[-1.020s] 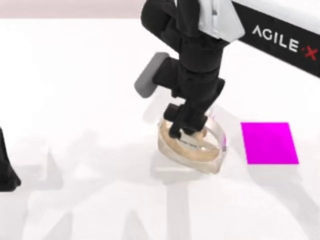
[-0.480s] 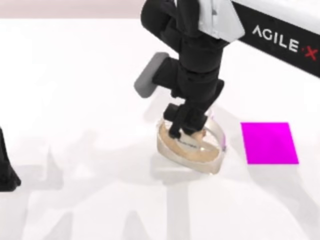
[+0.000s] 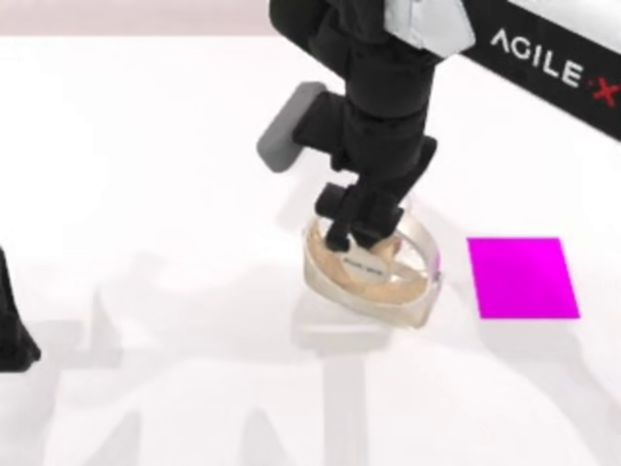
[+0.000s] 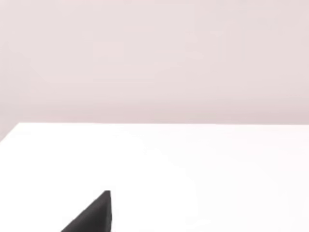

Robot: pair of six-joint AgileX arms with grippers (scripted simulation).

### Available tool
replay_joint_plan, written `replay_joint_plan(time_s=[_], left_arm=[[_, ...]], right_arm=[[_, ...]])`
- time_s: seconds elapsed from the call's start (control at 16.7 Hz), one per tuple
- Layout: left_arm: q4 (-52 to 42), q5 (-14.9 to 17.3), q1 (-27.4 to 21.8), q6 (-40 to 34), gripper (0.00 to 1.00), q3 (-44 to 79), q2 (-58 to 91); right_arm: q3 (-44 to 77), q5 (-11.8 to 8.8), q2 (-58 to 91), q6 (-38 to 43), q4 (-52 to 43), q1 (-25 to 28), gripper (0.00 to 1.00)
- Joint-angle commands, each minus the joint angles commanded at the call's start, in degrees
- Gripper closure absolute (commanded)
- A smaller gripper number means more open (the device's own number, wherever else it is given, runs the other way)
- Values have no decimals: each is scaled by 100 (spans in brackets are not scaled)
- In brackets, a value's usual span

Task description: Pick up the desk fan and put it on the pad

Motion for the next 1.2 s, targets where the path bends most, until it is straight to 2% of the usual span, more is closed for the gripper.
replay_joint_plan(time_s=[0.3, 0.72, 0.96, 1.2], left_arm=[[0, 0, 0, 0, 0, 0, 0], [0, 0, 0, 0, 0, 0, 0], [0, 0, 0, 0, 0, 0, 0], [0, 0, 0, 0, 0, 0, 0]], right_arm=[[924, 2, 140, -22, -746, 41, 100], [761, 0, 35, -225, -698, -90, 100], [40, -3, -382, -1236, -445, -581, 100], [-953, -14, -1046, -2786, -20, -1252, 100]])
